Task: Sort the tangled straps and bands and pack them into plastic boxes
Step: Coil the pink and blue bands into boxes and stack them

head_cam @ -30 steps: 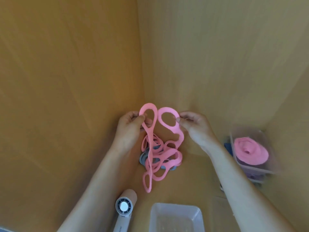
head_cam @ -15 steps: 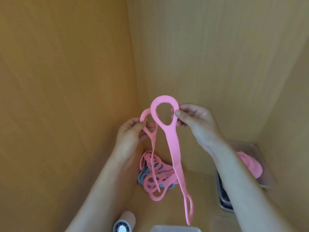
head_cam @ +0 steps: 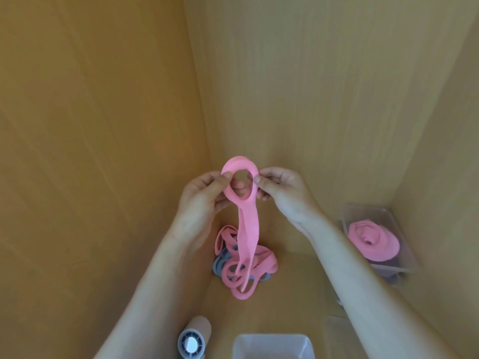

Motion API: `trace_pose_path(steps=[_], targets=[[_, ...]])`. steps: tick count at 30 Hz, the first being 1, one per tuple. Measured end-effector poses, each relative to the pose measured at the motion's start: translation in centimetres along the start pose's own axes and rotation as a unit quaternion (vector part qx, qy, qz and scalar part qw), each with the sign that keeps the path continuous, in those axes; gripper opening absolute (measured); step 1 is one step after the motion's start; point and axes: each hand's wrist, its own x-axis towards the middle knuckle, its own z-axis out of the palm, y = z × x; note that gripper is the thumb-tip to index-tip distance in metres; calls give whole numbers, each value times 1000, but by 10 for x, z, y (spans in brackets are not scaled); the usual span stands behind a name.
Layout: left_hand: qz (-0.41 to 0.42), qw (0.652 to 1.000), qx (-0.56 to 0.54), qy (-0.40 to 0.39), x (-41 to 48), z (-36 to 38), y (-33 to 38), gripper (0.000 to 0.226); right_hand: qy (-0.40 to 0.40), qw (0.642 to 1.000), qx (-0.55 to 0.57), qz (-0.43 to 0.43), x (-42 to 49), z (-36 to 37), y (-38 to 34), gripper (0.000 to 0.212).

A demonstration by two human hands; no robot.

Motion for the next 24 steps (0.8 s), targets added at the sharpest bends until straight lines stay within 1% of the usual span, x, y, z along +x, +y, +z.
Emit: trace_pose_path(steps=[5,7,11,13,15,16,18,19,20,21,22,24], targets=[[8,999,46,24,1,-2,-3,19,52,998,33,32,-1,-7,26,14],[18,997,69,36,0,-2,-3,20,53,997,3,58,-3,-12,46,16],[34,993,100,45,-3,-3,-2,22,9,984,-118,133,-12,-14,98,21],[38,993,104,48,-5,-5,-2,22,-18,966,-201,161,-17,-12,125,22],[40,993,101,53,-7,-8,-1,21,-71,938,-283,188,-25,-7,152,21],[41,993,101,54,-8,-10,0,19,-111,920,-318,200,-31,-3,166,21],[43,992,102,54,-11,-15,1,17,-201,870,-385,232,-47,8,194,23],[44,992,102,52,-13,-17,2,15,-235,846,-409,247,-57,14,206,20],[45,992,102,51,-15,-19,3,14,-250,831,-427,253,-67,20,217,15],[46,992,102,50,-17,-22,4,14,-248,825,-445,244,-75,26,227,8],[47,992,102,51,-18,-24,4,13,-231,826,-463,224,-83,30,235,11],[46,992,103,51,-22,-29,6,14,-194,830,-494,170,-90,37,251,33]])
